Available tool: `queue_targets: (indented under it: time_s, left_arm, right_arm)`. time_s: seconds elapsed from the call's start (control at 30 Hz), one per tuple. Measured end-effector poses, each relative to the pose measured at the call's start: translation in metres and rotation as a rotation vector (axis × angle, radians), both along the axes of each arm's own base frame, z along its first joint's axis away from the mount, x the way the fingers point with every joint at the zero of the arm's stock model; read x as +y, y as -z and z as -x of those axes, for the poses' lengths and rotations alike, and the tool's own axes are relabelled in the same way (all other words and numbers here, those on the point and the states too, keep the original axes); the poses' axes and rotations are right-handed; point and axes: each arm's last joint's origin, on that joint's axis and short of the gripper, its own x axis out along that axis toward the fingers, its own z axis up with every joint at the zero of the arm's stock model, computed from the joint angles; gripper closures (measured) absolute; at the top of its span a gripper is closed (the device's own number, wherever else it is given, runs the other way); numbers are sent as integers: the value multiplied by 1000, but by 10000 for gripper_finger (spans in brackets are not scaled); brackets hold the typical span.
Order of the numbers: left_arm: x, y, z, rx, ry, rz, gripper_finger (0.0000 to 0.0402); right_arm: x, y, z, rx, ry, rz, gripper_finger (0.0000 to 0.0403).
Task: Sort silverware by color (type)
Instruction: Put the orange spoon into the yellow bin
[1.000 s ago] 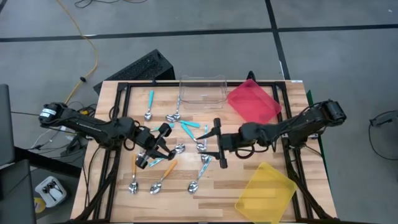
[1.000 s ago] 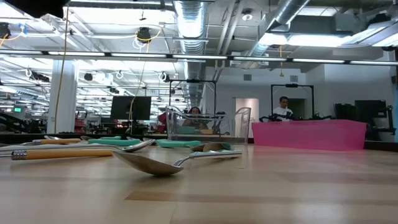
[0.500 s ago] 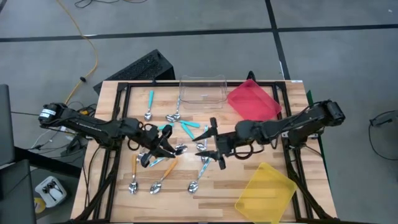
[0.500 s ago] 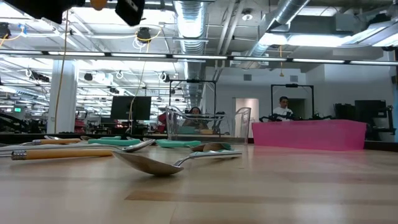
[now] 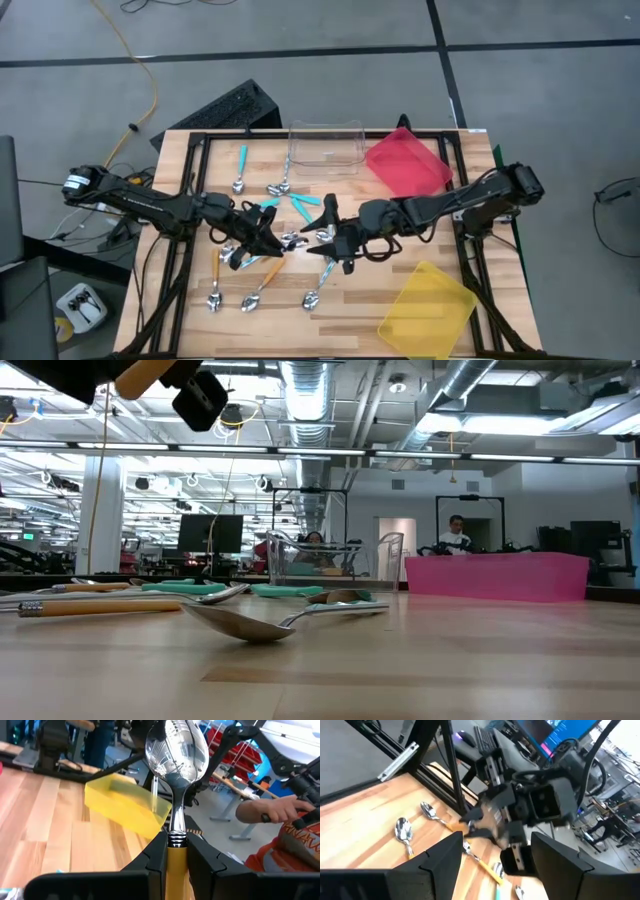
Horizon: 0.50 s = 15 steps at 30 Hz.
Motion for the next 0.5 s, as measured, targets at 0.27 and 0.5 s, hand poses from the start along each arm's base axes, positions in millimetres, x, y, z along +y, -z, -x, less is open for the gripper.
queue_targets:
  time_s: [0.27, 0.5]
  left_arm:
    - [1, 2, 0, 31, -29, 23, 365]
    - [1, 2, 0, 52, -34, 60, 366]
  right_arm:
    - [4, 0, 0, -5, -36, -10, 143]
    - [5, 14, -15, -21, -26, -10, 143]
